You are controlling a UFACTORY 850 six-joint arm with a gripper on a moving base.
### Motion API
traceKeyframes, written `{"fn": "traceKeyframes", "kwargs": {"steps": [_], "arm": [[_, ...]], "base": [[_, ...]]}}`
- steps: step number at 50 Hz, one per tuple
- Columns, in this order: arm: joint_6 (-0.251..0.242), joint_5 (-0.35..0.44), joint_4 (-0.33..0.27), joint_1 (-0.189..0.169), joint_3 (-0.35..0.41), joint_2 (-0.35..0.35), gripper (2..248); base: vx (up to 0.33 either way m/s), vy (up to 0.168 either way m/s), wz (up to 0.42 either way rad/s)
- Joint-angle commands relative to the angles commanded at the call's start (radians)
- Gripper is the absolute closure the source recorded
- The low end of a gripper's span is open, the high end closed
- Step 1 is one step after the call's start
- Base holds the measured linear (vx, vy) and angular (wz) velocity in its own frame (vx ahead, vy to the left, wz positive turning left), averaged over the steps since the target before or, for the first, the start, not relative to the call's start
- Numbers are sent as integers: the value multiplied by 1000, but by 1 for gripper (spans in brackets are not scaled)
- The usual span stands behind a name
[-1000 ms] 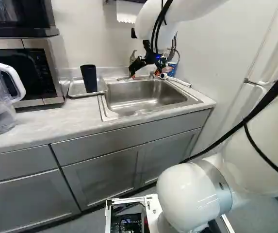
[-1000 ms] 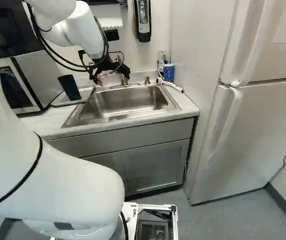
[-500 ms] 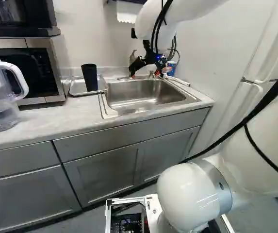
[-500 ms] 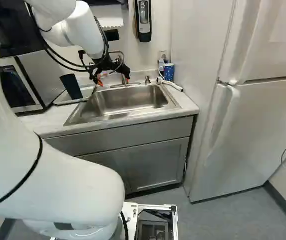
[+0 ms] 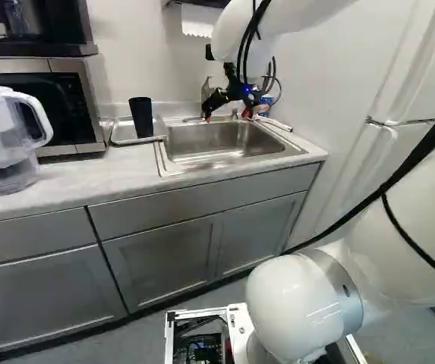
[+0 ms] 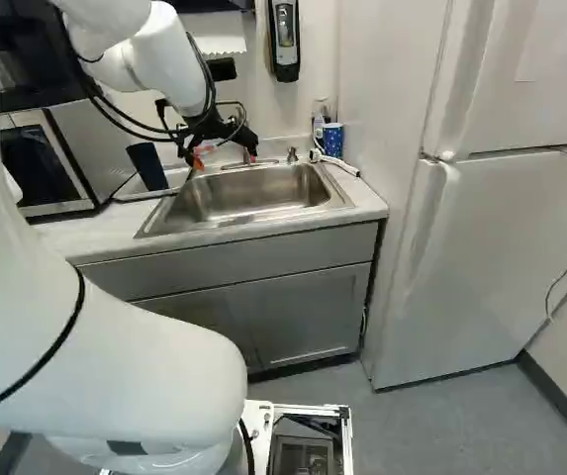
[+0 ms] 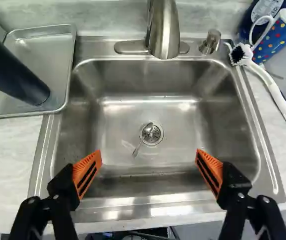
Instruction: Rinse the cup and place it in the tray
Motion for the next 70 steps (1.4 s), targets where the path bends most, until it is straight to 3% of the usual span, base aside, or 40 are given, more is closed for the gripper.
{"fn": "traceKeyframes", "kwargs": {"steps": [70], "arm": [[0,0,0,0,0,0,3]], "base": [[-91,-59,15]]}}
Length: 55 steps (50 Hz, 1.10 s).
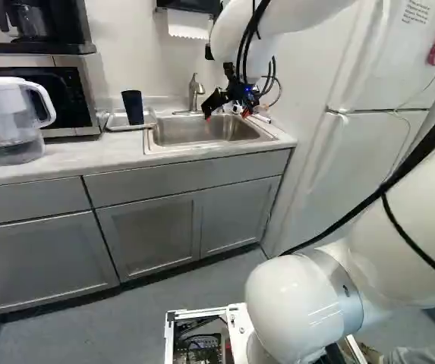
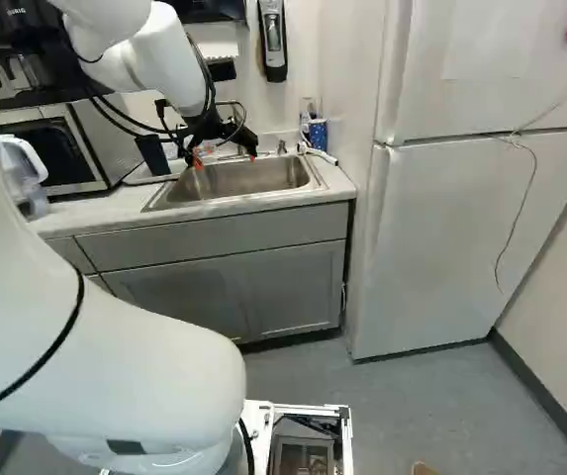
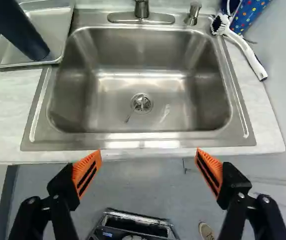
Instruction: Rinse the cup and place it in the tray
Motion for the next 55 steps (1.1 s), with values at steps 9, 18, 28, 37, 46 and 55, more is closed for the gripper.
{"fn": "traceKeyframes", "kwargs": {"steps": [9,18,28,37,46,55], "arm": [[0,0,0,0,0,0,3],[0,0,0,0,0,0,3],[0,0,0,0,0,0,3],[0,0,0,0,0,0,3],[0,0,0,0,0,0,3],[0,0,0,0,0,0,3]], "base": [[-91,-62,14],[-90,-59,14],[-85,-58,15],[-88,-62,13],[-82,-58,-3],[-11,-7,4]]}}
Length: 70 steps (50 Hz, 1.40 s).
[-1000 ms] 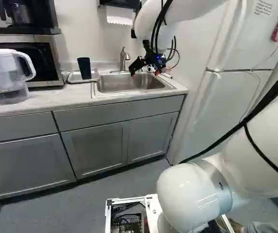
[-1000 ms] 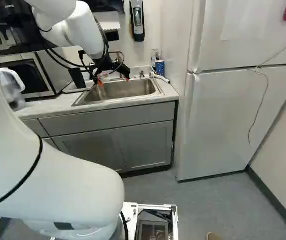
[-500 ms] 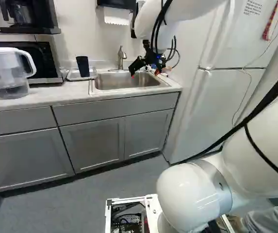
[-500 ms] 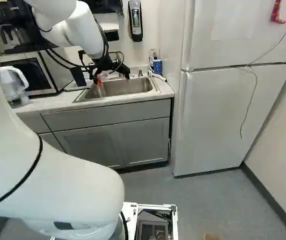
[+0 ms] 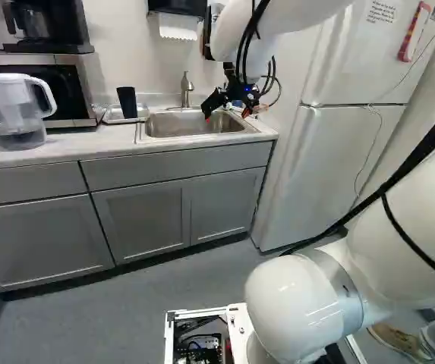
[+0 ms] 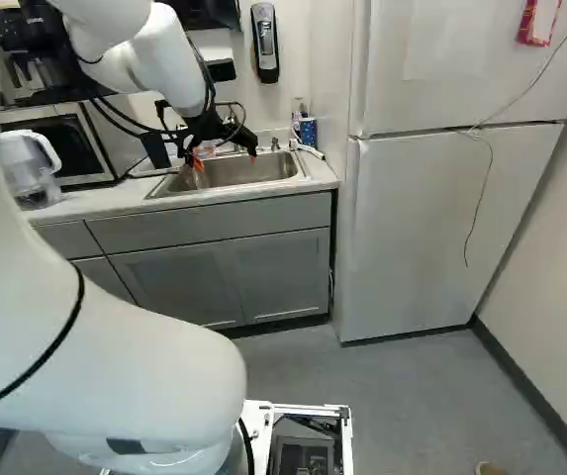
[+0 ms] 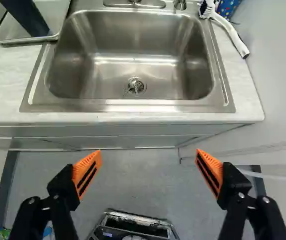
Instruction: Rinse the cup and place it in the tray
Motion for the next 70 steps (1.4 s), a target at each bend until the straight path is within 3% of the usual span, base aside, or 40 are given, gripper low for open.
{"fn": "traceKeyframes", "kwargs": {"steps": [35,70], "arm": [[1,43,2,-4,27,1,3],[4,220,9,-22,136,7,3]], "base": [[3,1,-1],[0,0,0]]}}
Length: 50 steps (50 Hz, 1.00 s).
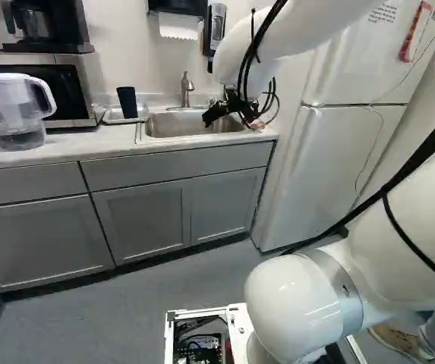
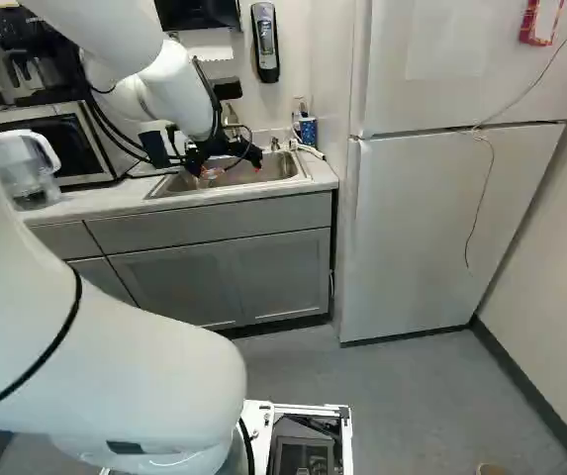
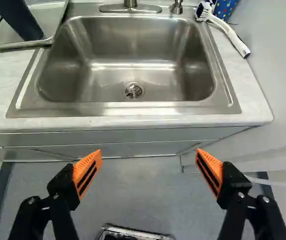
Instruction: Rinse the cup and place it in the tray
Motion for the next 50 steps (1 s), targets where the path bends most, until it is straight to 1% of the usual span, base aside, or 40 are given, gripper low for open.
{"fn": "traceKeyframes", "kwargs": {"steps": [13,25,37,50], "arm": [[2,102,4,-10,63,3,3],[4,212,9,-21,131,7,3],[6,338,14,-34,210,11,3],[9,492,21,-49,305,16,3]], "base": [[0,0,0],[0,0,0],[0,0,0],[0,0,0]]}}
